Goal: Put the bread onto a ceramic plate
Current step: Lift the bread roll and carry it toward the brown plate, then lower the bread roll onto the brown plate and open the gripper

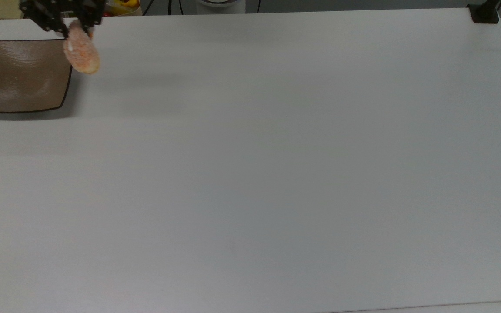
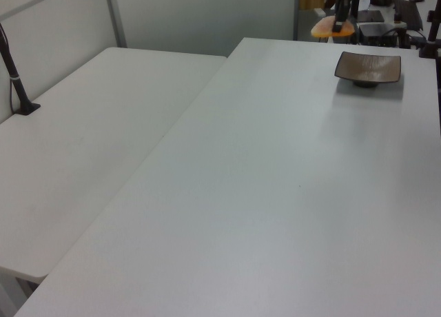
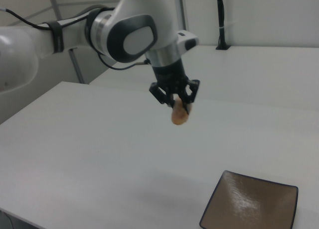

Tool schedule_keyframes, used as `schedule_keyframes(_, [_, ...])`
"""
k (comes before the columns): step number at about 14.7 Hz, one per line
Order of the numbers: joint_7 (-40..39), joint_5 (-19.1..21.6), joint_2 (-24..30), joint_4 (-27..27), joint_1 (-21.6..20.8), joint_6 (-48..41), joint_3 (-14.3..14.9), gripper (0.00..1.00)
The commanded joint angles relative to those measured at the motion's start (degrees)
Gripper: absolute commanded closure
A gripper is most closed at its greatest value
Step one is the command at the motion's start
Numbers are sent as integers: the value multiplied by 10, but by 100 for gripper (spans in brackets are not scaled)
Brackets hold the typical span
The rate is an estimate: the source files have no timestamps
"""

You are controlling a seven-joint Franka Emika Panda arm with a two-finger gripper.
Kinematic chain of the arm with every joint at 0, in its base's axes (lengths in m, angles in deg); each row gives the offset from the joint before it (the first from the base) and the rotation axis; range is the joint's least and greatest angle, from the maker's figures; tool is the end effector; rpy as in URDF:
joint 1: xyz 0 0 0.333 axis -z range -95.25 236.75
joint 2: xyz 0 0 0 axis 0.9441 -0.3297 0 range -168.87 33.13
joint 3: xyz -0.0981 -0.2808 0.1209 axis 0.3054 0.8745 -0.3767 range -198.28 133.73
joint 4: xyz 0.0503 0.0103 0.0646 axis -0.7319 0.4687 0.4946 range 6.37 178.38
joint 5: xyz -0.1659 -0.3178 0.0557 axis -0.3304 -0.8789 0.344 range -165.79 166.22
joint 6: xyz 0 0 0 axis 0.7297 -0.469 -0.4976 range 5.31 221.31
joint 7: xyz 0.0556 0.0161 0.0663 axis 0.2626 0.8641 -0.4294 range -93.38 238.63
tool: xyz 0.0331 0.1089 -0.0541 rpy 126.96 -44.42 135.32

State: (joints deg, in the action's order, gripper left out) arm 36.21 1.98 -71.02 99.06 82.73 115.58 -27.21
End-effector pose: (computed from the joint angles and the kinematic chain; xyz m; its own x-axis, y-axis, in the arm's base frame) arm 0.5458 -0.1632 0.5602 0.9336 0.3267 0.1470 0.3185 -0.9448 0.0769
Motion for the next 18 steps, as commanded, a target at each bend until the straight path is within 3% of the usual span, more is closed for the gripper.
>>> schedule_keyframes(1, [-80,13,-3,17,55,3,-3,68])
schedule_keyframes(6, [-103,12,-34,54,88,85,19,67])
schedule_keyframes(10, [-104,12,-63,73,94,161,35,65])
schedule_keyframes(18, [-105,3,-94,163,97,285,69,65])
